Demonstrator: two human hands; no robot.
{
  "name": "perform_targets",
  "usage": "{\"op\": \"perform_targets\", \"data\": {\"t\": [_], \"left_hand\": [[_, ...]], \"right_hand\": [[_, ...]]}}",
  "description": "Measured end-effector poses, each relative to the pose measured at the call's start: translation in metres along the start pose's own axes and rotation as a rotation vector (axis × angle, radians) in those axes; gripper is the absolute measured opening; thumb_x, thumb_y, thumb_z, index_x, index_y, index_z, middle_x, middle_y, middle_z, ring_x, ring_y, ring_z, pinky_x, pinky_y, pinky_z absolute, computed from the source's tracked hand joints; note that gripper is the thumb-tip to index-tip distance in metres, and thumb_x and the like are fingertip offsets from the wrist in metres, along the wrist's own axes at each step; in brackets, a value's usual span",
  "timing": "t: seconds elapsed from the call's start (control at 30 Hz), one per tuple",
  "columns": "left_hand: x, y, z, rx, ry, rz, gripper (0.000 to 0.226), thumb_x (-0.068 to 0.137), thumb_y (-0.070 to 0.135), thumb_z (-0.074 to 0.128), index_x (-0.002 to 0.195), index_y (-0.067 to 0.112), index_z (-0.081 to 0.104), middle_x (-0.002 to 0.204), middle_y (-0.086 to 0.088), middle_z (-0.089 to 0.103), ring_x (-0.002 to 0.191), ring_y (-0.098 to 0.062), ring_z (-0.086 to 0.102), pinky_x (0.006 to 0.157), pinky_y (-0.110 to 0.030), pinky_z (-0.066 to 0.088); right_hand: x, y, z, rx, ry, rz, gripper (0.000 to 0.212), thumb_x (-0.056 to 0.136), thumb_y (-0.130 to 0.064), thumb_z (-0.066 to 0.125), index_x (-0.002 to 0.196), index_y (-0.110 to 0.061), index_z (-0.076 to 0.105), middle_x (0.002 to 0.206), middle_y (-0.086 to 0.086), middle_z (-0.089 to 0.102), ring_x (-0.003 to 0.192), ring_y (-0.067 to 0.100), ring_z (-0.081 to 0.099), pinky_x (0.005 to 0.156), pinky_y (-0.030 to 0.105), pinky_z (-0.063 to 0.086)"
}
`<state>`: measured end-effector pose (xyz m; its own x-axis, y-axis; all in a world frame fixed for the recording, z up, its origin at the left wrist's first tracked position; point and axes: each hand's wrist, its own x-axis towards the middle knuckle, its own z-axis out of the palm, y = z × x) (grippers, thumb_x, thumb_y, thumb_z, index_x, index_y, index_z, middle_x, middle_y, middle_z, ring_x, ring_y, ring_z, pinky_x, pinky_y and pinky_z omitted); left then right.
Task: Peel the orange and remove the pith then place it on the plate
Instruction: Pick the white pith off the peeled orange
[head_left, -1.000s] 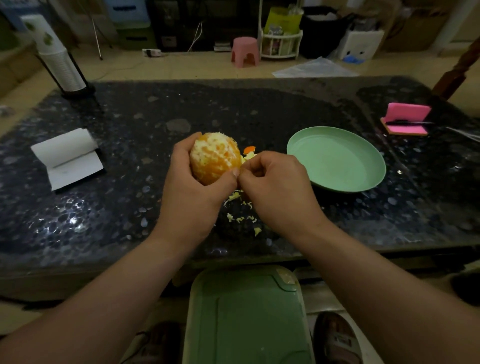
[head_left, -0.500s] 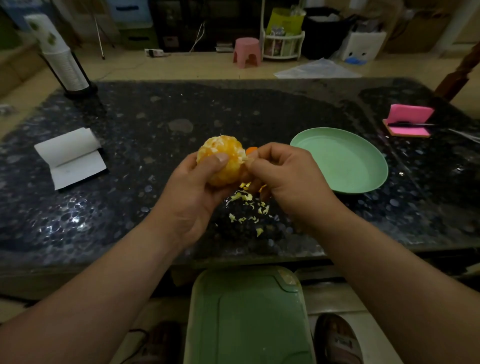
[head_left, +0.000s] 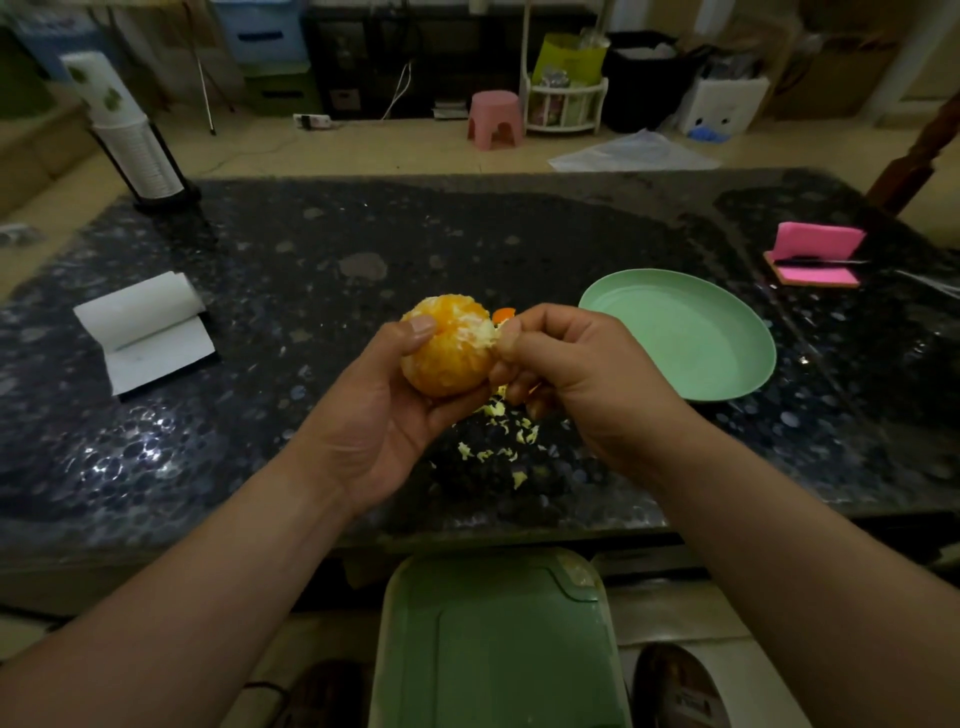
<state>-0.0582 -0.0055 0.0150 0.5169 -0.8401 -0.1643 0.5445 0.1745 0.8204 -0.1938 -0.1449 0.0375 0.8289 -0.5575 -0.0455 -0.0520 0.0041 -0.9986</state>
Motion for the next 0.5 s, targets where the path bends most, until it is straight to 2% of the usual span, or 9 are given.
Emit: {"op": "perform_targets", "data": {"t": [0.2, 0.37, 0.5], "left_hand": [[0.0012, 0.0016, -0.0045, 0.014, 0.001, 0.009, 0.047, 0.100, 0.035, 0.057, 0.139, 0.010, 0.062, 0.133, -0.018, 0.071, 0.116, -0.031, 0.071, 0.102, -0.045, 0.060], [0.0025, 0.0010, -0.0033, 0.015, 0.011, 0.004, 0.049, 0.103, 0.030, 0.056, 0.145, 0.005, 0.055, 0.139, -0.023, 0.068, 0.123, -0.036, 0.068, 0.094, -0.040, 0.063], [0.0034, -0.0002, -0.0036, 0.042, 0.019, 0.005, 0.047, 0.103, 0.030, 0.056, 0.144, 0.006, 0.057, 0.140, -0.024, 0.067, 0.129, -0.038, 0.066, 0.101, -0.044, 0.060]], "right_hand": [[0.0004, 0.0005, -0.0042, 0.030, -0.007, 0.004, 0.017, 0.100, -0.006, 0.065, 0.086, -0.014, 0.071, 0.080, 0.008, 0.075, 0.063, 0.015, 0.063, 0.053, 0.024, 0.047], [0.0025, 0.0025, -0.0030, 0.082, -0.003, 0.033, 0.018, 0.105, -0.006, 0.058, 0.095, -0.012, 0.071, 0.089, 0.011, 0.078, 0.066, 0.014, 0.066, 0.056, 0.025, 0.051], [0.0042, 0.0041, -0.0019, 0.088, 0.019, 0.053, 0.016, 0.105, -0.011, 0.057, 0.099, -0.011, 0.072, 0.090, 0.010, 0.078, 0.070, 0.016, 0.069, 0.060, 0.029, 0.054]]}}
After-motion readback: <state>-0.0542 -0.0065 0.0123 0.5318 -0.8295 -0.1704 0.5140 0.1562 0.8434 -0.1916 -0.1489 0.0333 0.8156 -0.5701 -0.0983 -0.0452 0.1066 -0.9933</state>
